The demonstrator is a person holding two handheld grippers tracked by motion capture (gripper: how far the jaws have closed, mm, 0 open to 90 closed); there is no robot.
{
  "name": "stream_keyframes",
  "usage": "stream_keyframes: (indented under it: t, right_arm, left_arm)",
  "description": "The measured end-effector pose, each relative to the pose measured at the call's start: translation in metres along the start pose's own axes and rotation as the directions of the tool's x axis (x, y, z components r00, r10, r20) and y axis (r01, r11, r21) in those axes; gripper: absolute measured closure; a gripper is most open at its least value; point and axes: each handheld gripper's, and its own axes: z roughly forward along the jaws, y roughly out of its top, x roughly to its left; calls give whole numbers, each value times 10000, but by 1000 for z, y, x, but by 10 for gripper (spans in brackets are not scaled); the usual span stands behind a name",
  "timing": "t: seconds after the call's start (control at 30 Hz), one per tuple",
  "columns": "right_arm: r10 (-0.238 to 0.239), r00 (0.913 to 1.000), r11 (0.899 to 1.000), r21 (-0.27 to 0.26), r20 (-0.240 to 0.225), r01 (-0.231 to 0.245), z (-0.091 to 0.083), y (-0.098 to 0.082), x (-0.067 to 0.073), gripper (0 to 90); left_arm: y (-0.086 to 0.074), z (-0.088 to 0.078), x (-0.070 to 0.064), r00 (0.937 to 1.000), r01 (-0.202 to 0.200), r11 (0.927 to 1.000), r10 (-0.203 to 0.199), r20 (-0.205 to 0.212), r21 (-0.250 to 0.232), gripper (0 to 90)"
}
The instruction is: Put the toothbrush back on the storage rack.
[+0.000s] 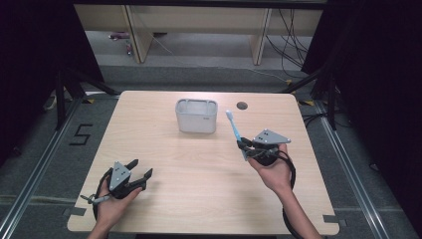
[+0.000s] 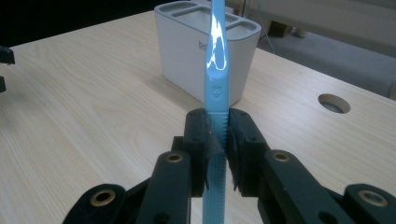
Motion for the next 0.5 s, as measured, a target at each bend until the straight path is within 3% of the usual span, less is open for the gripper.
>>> stream_keyframes:
  t: [0.03, 0.27, 0.3, 0.5]
  right_arm:
    - [310, 9995, 9995, -29, -46, -310, 0, 0, 1, 787]
    - [283, 9995, 9989, -367, 163, -277, 1, 4, -1, 787]
    - [500, 9987, 9984, -251, 105, -497, 0, 5, 1, 787]
    - [525, 9986, 9969, -591, -11, -524, 2, 7, 0, 787]
  left_arm:
    - [0, 0, 0, 10000, 2, 10000, -2, -1, 4, 352]
    - [0, 0, 0, 10000, 2, 10000, -2, 4, 5, 352]
    - [0, 0, 0, 10000, 6, 10000, -6, 4, -10, 352]
    - [0, 0, 0, 10000, 5, 10000, -5, 4, 3, 352]
